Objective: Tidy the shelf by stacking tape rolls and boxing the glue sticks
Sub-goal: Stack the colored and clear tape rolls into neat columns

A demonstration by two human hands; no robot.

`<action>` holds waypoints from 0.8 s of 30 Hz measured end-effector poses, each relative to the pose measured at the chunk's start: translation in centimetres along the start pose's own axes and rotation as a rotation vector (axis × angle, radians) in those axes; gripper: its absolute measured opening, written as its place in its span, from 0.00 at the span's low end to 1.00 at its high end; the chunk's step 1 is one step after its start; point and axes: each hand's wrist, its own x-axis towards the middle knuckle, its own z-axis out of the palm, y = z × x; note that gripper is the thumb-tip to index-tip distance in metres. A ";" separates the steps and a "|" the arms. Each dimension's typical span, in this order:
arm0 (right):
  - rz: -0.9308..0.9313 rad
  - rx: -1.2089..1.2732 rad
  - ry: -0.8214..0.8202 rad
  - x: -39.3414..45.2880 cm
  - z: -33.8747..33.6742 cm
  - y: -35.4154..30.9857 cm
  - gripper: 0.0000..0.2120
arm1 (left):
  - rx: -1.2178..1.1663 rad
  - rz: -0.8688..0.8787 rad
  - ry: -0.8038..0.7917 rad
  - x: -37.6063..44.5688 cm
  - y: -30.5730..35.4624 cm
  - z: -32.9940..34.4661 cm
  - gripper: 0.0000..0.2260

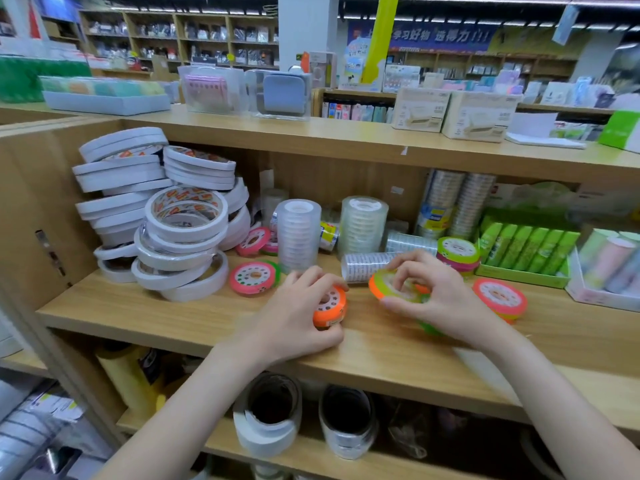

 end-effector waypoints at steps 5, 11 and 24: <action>0.159 -0.053 0.081 -1.2 -4.0 1.4 0.18 | -0.012 0.039 -0.043 1.3 1.0 0.9 0.23; 0.087 -0.280 0.009 -3.8 -2.3 2.7 0.17 | 0.063 0.013 -0.023 3.1 2.3 2.5 0.24; -0.031 -0.169 0.164 -4.4 -1.1 2.4 0.12 | 0.086 0.029 0.055 3.1 2.0 3.2 0.24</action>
